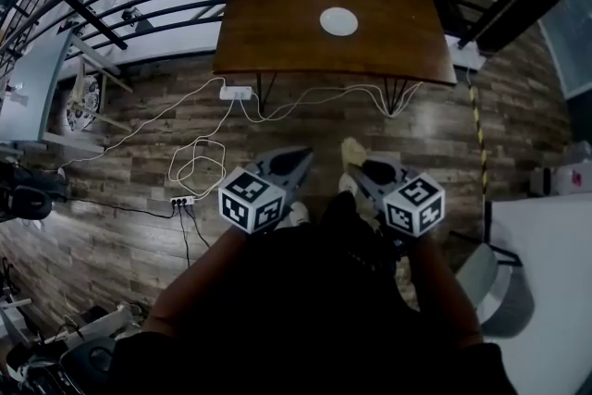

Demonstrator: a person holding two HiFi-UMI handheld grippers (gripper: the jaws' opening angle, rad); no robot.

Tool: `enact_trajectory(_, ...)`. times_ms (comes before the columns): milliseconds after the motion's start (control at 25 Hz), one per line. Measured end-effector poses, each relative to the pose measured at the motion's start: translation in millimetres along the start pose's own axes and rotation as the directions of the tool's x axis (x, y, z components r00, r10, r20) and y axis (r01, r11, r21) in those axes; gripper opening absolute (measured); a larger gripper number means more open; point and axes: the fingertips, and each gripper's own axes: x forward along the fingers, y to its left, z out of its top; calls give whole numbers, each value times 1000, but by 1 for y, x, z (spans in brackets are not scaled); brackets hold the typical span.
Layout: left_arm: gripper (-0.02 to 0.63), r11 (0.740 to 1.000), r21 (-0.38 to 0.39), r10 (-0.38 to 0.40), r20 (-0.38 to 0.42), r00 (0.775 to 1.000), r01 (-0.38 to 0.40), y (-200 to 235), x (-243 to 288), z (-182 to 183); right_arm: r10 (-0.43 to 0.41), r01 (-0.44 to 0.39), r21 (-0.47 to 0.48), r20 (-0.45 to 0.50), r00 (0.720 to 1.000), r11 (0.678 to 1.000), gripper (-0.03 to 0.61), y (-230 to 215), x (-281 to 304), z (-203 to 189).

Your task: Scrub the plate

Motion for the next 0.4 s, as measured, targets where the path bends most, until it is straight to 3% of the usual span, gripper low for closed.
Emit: enact_trajectory(400,9,1000,-5,2,-3,1000,-2,7,3,9,-8,8,-4,-9,1000,1000,54,-8,1,7)
